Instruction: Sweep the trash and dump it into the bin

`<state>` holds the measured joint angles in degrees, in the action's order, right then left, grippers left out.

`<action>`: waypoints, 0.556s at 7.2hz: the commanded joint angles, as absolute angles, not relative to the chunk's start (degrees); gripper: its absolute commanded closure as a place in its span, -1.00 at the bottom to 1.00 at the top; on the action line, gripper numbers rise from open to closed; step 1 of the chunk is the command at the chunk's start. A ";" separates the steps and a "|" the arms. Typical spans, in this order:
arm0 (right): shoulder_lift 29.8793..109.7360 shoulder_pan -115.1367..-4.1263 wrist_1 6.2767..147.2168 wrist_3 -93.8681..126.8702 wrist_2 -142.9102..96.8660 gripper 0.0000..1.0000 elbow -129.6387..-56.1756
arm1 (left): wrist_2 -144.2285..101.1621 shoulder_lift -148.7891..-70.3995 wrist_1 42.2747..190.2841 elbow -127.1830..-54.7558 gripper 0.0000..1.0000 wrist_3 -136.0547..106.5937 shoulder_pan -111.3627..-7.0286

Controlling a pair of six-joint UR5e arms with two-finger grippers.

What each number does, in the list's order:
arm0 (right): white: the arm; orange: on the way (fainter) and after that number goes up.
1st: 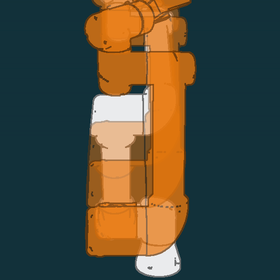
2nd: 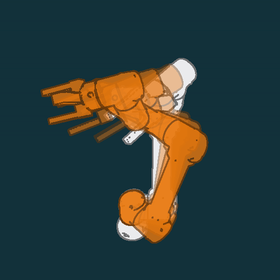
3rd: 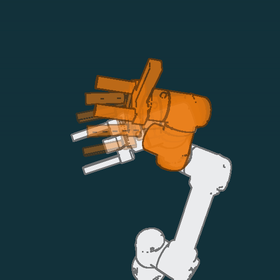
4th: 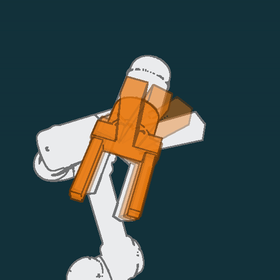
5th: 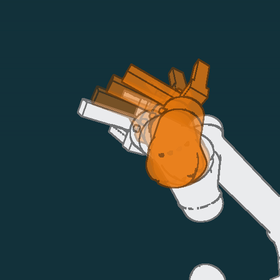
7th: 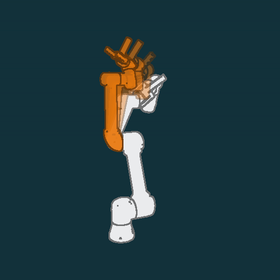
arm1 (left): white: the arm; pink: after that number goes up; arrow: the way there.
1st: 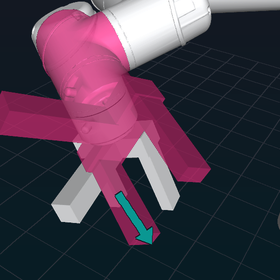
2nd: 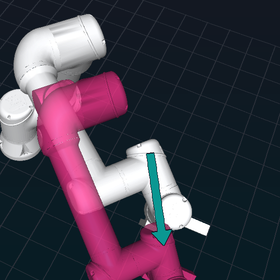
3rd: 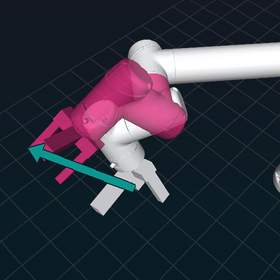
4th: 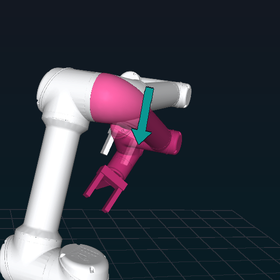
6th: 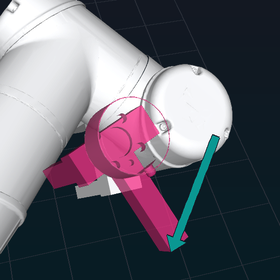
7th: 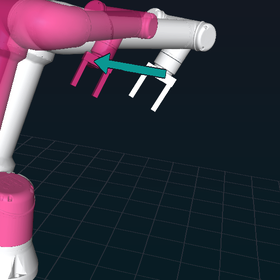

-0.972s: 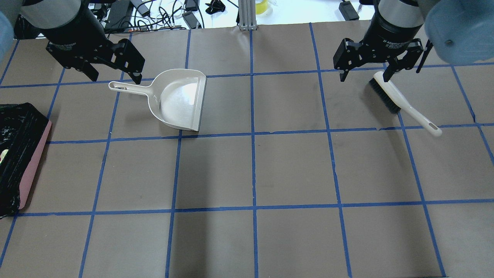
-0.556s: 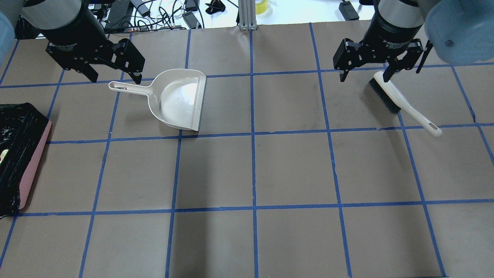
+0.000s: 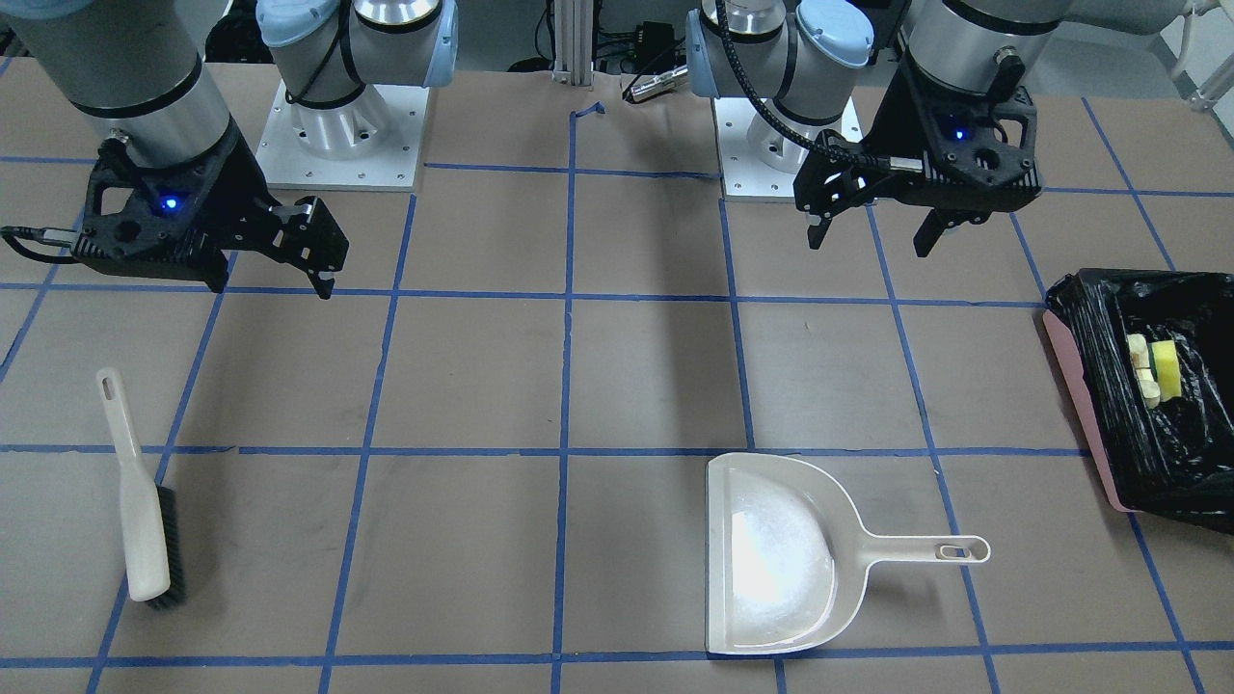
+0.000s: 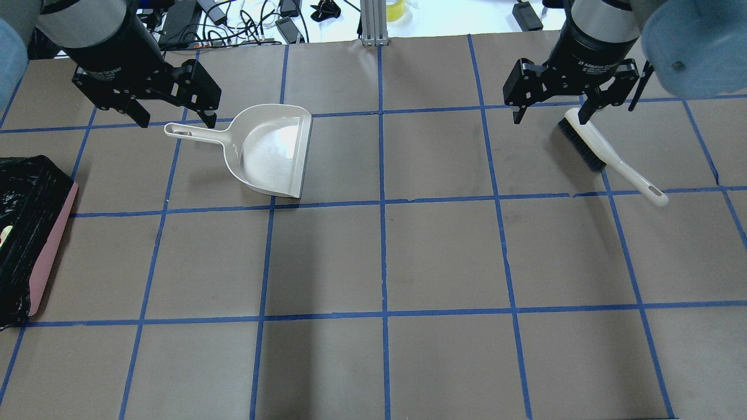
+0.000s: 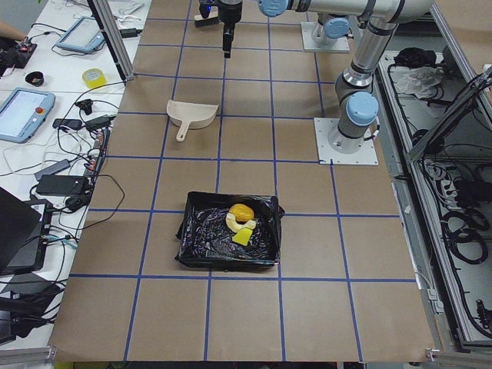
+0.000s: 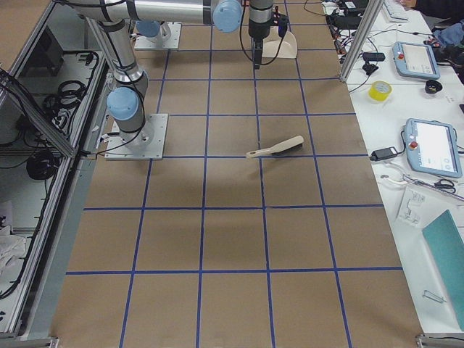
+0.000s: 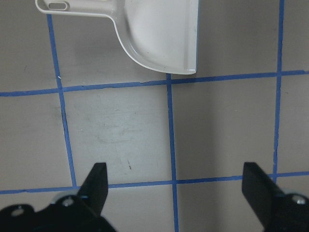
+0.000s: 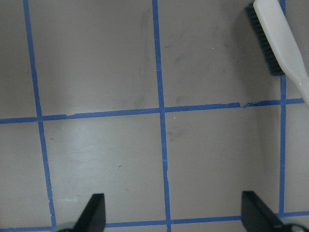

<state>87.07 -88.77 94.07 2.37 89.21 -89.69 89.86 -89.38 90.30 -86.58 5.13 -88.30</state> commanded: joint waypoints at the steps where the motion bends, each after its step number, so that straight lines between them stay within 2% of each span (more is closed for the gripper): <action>1: 87.10 -88.77 94.31 2.46 89.30 -1.00 -90.35 | 90.00 -89.30 90.26 -86.57 -1.00 5.01 -88.33; 4: 87.01 -88.77 94.57 2.46 89.21 -1.00 -90.44 | 89.91 -89.74 87.37 -86.92 -1.00 5.01 -88.15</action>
